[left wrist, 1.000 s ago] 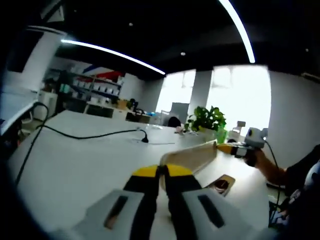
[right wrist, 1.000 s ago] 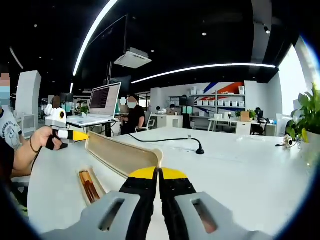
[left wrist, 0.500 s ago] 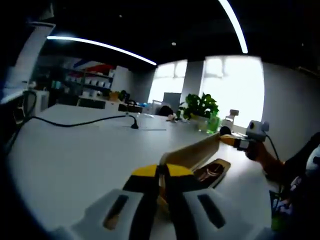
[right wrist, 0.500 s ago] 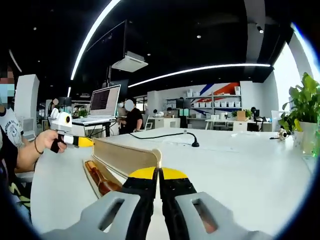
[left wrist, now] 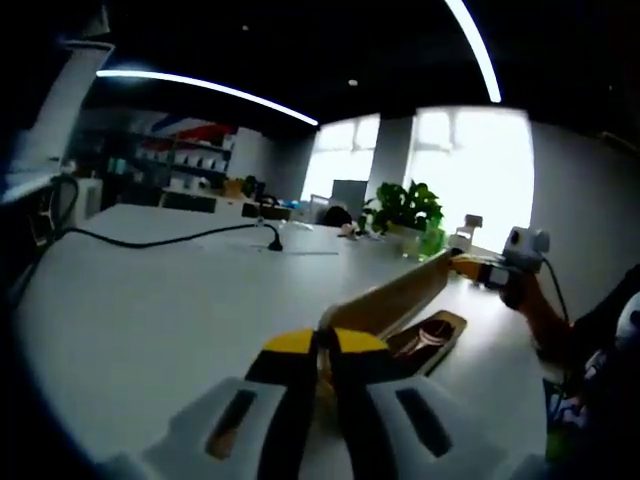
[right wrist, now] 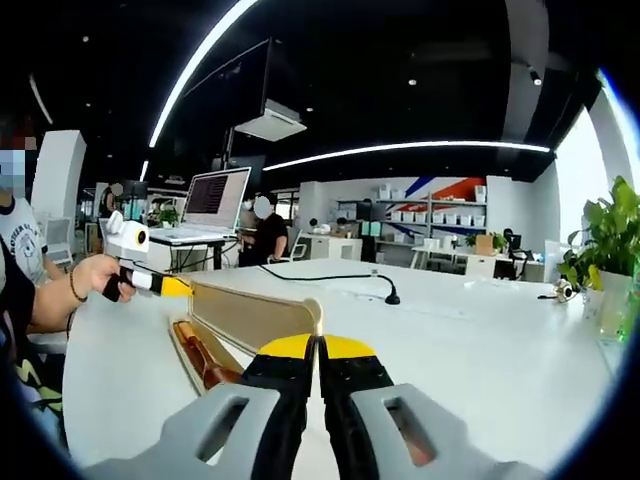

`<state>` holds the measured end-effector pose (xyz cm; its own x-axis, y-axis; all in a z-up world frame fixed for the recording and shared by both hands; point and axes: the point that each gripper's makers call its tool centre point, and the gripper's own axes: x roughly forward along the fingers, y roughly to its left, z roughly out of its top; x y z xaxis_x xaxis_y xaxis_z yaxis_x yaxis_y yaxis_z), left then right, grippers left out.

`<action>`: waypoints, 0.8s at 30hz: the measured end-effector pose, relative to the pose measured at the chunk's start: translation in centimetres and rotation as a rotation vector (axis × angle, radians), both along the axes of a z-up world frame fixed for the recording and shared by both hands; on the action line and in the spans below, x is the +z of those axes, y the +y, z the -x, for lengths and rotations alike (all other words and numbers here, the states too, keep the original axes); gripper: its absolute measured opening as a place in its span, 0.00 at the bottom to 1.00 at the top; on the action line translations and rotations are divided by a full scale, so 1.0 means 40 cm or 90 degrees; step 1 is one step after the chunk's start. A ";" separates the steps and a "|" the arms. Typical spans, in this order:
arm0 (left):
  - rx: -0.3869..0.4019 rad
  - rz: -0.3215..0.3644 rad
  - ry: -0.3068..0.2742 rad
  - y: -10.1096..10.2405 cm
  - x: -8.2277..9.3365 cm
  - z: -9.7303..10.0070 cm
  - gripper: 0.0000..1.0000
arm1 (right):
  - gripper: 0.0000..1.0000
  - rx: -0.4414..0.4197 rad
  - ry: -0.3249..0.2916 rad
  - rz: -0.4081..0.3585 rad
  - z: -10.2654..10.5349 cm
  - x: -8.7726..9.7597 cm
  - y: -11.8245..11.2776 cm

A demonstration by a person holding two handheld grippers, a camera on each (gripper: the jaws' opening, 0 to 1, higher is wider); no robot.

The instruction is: Arrange the utensils inside the cutlery case until each visible utensil rests in its matching compartment.

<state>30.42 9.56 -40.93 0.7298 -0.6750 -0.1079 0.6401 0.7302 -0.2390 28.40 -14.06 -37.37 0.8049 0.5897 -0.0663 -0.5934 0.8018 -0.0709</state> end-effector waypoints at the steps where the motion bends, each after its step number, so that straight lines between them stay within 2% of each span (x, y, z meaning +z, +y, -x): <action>1: 0.001 0.003 0.001 0.000 0.000 -0.001 0.05 | 0.01 0.001 0.003 -0.001 0.001 -0.004 0.000; 12: -0.009 -0.008 0.001 -0.014 -0.012 0.009 0.05 | 0.01 0.001 0.036 -0.014 0.020 -0.055 -0.018; 18: -0.013 0.011 -0.029 -0.016 0.031 0.012 0.05 | 0.02 0.005 0.016 -0.002 0.018 -0.048 -0.020; 21: -0.015 -0.016 -0.041 -0.016 0.039 0.004 0.05 | 0.02 0.008 0.008 0.010 0.013 -0.046 -0.016; 24: -0.014 -0.031 -0.041 -0.014 0.033 -0.008 0.05 | 0.02 0.010 0.017 0.016 0.006 -0.062 -0.011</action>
